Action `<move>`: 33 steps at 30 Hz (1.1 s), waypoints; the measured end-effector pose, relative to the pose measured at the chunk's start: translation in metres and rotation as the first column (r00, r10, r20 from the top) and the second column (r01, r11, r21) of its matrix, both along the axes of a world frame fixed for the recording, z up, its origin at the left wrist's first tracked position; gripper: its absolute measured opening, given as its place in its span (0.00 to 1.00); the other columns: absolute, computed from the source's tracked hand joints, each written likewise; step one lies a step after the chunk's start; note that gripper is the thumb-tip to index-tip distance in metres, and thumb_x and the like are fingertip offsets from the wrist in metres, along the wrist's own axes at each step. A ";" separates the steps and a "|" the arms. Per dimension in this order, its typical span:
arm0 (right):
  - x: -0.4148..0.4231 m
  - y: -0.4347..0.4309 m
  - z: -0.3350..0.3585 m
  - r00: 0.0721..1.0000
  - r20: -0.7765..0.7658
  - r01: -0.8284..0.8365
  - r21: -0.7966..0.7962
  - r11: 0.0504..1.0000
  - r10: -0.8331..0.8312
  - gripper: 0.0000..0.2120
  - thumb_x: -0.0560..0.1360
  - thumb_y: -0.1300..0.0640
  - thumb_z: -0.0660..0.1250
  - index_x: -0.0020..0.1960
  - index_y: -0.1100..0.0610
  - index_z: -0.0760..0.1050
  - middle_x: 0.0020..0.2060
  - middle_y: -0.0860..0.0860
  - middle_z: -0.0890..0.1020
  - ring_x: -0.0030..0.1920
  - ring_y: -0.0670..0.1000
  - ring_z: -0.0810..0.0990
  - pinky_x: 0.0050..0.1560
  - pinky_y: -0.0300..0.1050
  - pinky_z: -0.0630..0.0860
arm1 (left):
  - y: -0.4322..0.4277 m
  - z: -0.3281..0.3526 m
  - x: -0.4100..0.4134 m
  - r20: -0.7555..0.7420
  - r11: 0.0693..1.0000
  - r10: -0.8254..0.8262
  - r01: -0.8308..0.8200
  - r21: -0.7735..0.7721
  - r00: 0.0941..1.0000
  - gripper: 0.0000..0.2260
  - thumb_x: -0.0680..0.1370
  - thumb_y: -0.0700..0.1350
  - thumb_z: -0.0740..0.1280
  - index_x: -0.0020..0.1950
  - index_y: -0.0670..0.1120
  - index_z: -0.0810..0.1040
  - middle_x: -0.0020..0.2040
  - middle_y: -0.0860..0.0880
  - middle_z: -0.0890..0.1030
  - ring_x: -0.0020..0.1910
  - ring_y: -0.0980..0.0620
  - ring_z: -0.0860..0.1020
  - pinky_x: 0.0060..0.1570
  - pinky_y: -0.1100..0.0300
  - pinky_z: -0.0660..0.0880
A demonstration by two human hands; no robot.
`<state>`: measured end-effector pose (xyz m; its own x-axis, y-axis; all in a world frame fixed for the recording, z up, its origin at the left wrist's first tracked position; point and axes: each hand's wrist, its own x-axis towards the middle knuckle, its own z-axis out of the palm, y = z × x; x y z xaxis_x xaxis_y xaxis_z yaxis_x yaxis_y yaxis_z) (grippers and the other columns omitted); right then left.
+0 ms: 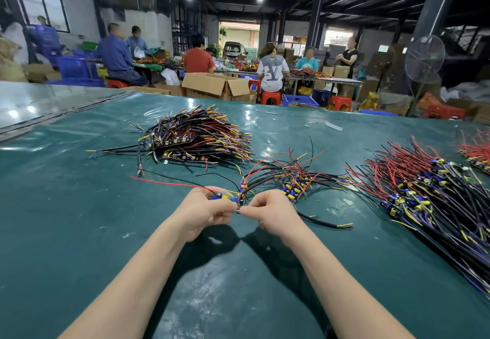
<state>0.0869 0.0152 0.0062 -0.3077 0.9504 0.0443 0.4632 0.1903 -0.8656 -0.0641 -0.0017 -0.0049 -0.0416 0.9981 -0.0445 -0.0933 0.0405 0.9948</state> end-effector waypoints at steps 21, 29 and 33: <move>0.013 0.001 -0.004 0.986 -0.154 -0.095 -0.164 0.982 0.070 0.11 0.73 0.61 0.68 0.31 0.56 0.77 0.20 0.47 0.67 0.21 0.43 0.63 0.22 0.32 0.55 | 0.002 0.002 -0.016 0.056 0.999 0.002 0.001 -0.048 0.998 0.11 0.73 0.27 0.63 0.38 0.43 0.72 0.23 0.52 0.74 0.20 0.58 0.72 0.25 0.66 0.74; 0.013 0.005 -0.008 0.982 -0.165 -0.118 -0.181 0.976 0.088 0.12 0.72 0.61 0.68 0.30 0.56 0.78 0.19 0.45 0.67 0.19 0.44 0.62 0.21 0.32 0.54 | 0.001 0.001 -0.009 0.007 0.997 -0.063 0.063 -0.043 0.998 0.12 0.70 0.28 0.68 0.35 0.43 0.72 0.31 0.46 0.79 0.25 0.55 0.77 0.29 0.64 0.77; 0.016 0.006 -0.009 0.984 -0.133 -0.147 -0.194 0.970 0.122 0.12 0.74 0.60 0.67 0.31 0.57 0.76 0.24 0.49 0.68 0.20 0.44 0.63 0.20 0.33 0.55 | 0.001 0.002 -0.014 -0.035 0.997 0.074 -0.074 0.003 0.997 0.11 0.69 0.28 0.70 0.34 0.42 0.75 0.26 0.47 0.76 0.23 0.54 0.76 0.27 0.64 0.76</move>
